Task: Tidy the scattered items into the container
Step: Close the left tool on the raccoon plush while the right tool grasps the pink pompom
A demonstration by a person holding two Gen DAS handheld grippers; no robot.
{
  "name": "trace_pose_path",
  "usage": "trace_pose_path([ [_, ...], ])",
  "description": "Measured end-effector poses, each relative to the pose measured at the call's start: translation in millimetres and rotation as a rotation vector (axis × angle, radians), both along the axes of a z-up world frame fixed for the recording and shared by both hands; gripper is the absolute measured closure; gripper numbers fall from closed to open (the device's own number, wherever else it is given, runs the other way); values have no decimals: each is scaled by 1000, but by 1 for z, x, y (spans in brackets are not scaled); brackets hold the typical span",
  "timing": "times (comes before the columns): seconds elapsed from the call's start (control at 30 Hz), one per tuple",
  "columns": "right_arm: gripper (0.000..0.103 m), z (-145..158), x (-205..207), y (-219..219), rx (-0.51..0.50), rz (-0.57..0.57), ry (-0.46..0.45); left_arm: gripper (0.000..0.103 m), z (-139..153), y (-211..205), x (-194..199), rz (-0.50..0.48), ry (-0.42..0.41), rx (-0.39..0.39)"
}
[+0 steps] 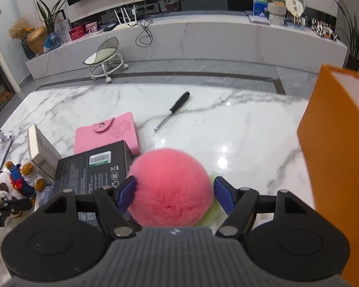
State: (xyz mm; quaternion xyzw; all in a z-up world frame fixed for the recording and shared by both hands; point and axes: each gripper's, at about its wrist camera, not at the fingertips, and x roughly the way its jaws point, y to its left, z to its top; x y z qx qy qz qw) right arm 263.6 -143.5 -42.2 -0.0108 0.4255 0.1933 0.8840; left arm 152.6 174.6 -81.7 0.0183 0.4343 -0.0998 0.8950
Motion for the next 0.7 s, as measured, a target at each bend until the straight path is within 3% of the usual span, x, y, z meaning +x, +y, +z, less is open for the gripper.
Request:
trace_pose_path([
  [0.27, 32, -23, 9, 1, 16, -18, 24, 15, -1, -5, 2, -4, 6, 18],
  [0.4, 41, -26, 9, 4, -11, 0, 16, 16, 0, -4, 4, 1, 16, 7],
  [0.57, 47, -23, 7, 8, -50, 21, -5, 23, 3, -1, 6, 26, 33, -8],
  [0.7, 50, -20, 5, 10, -71, 33, -17, 35, 6, 1, 7, 55, 56, -24],
])
